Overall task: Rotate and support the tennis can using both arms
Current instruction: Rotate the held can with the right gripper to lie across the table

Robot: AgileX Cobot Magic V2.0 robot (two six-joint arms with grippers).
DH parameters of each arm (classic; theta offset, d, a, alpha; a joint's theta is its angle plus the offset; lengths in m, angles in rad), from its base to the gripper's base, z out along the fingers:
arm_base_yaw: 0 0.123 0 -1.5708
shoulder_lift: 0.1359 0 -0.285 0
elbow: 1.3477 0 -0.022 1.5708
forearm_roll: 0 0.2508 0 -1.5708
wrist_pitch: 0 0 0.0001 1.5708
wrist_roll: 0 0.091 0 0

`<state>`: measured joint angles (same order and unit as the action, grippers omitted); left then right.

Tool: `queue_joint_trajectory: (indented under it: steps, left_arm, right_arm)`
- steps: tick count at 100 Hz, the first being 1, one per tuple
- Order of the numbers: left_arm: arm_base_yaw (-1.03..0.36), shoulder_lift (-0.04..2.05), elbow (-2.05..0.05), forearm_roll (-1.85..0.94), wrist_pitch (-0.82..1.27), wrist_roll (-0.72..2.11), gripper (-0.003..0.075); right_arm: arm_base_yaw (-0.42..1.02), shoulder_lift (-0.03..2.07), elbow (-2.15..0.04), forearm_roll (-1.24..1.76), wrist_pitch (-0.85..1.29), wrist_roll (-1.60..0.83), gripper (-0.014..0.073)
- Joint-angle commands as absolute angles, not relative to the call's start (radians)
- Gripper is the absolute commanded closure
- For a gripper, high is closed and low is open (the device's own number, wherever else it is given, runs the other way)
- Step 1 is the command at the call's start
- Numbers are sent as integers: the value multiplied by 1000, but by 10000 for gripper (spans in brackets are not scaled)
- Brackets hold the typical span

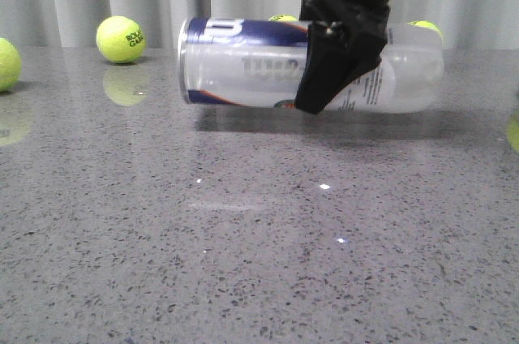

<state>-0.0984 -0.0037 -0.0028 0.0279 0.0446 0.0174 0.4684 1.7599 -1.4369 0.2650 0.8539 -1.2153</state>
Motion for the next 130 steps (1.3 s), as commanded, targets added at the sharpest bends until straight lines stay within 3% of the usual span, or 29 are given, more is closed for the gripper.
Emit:
queue_joint_trajectory:
  steps: [1, 21, 45, 130]
  left_arm:
    - [-96, -42, 45, 21, -38, 8, 741]
    - [-96, -42, 45, 21, -38, 8, 741]
    - [-96, -42, 45, 21, -38, 8, 741]
    - [-96, -42, 45, 21, -38, 8, 741]
  right_arm:
    - [474, 1732, -1469, 273, 821, -1232, 305]
    - [476, 1748, -1469, 273, 845, -1255, 261]
    - [476, 1748, -1469, 273, 849, -1255, -74]
    - [476, 1695, -1469, 274, 851, -1255, -55]
